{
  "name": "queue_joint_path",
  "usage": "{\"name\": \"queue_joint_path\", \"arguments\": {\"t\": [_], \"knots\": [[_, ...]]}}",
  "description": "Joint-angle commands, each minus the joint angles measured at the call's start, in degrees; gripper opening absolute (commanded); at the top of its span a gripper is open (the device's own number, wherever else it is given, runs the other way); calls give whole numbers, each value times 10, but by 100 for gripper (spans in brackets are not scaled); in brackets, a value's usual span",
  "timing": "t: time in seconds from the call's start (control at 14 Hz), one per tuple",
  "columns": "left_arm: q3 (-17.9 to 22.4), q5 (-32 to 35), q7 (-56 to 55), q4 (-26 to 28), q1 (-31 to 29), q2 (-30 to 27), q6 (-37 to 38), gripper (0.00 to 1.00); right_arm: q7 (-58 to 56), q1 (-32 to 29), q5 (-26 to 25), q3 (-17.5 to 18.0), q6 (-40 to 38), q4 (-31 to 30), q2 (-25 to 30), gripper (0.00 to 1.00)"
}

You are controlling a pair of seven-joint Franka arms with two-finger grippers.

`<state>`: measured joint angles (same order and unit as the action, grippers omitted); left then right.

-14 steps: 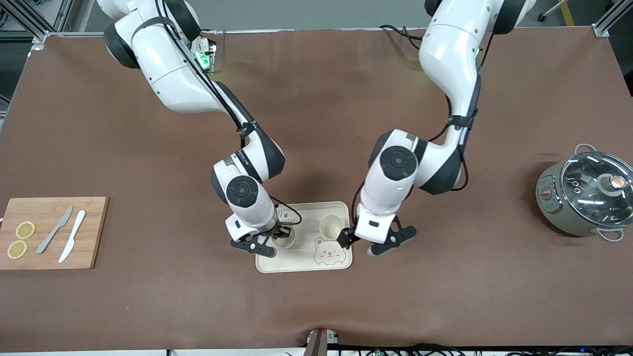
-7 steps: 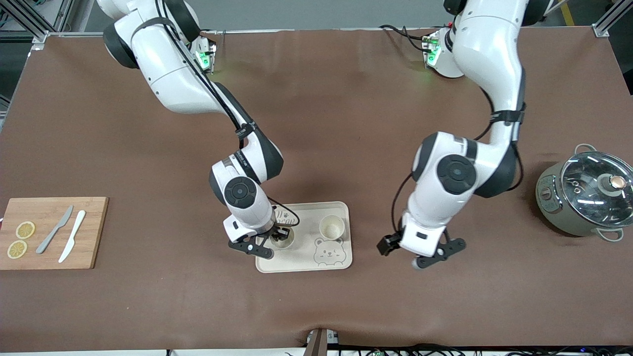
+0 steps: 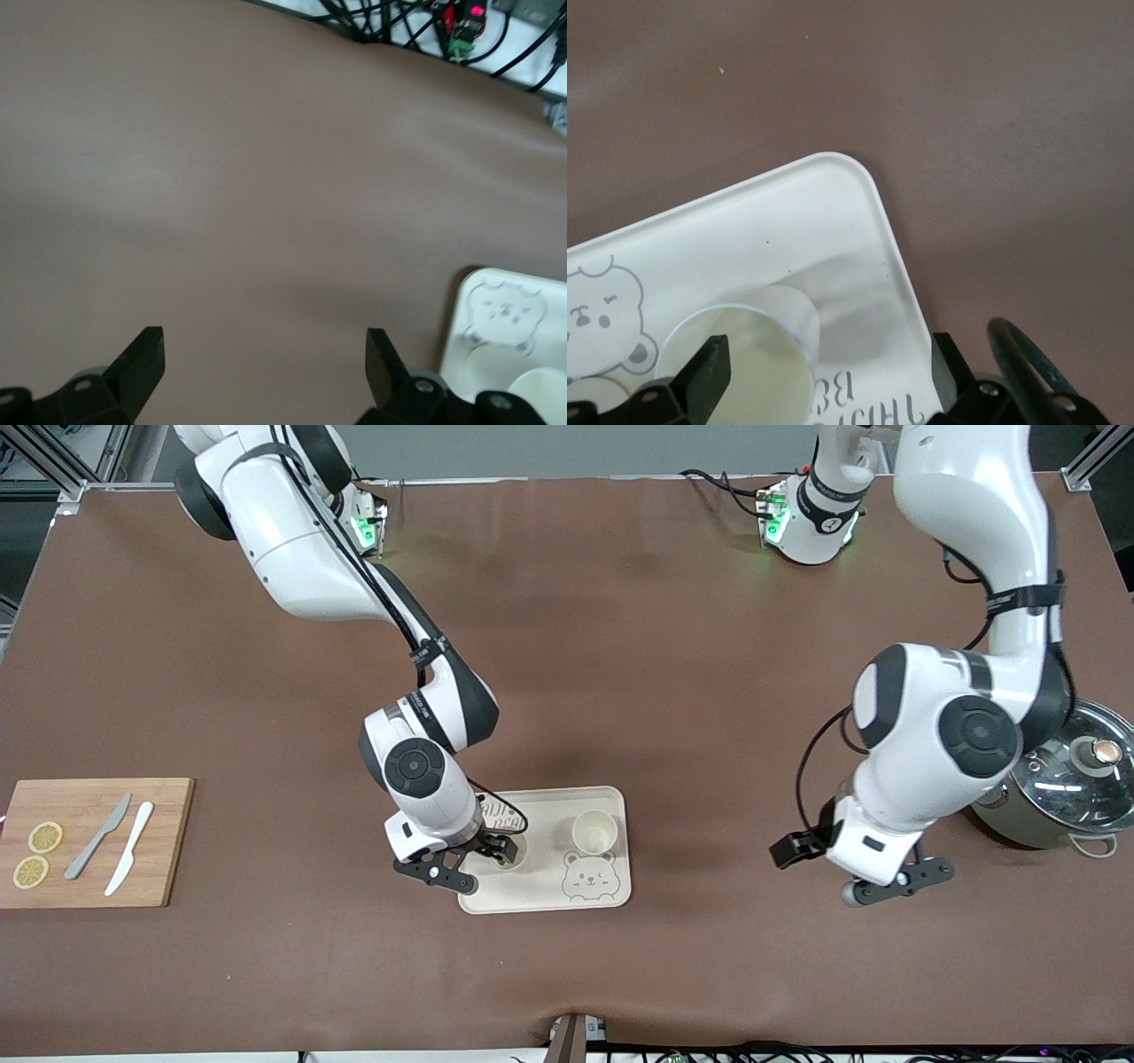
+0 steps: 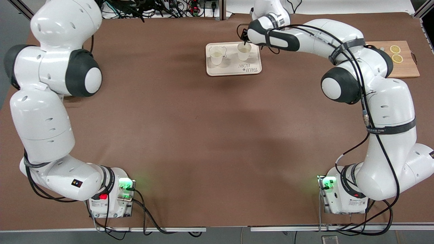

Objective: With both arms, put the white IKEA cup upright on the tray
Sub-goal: 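Open the right gripper on its cup while the left gripper withdraws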

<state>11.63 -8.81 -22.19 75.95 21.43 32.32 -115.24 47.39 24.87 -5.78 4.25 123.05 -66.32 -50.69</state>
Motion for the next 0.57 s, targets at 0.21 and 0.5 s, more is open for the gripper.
{"name": "queue_joint_path", "arguments": {"t": [0.21, 0.5], "knots": [[-6, 5, 123, 56, -58, -84, 61, 100, -1, -8, -1, 16, -155, -11, 116, 100], [-6, 6, 191, 62, -84, -124, 119, 100, -50, -24, 51, 13, -279, -10, 206, 100]]}}
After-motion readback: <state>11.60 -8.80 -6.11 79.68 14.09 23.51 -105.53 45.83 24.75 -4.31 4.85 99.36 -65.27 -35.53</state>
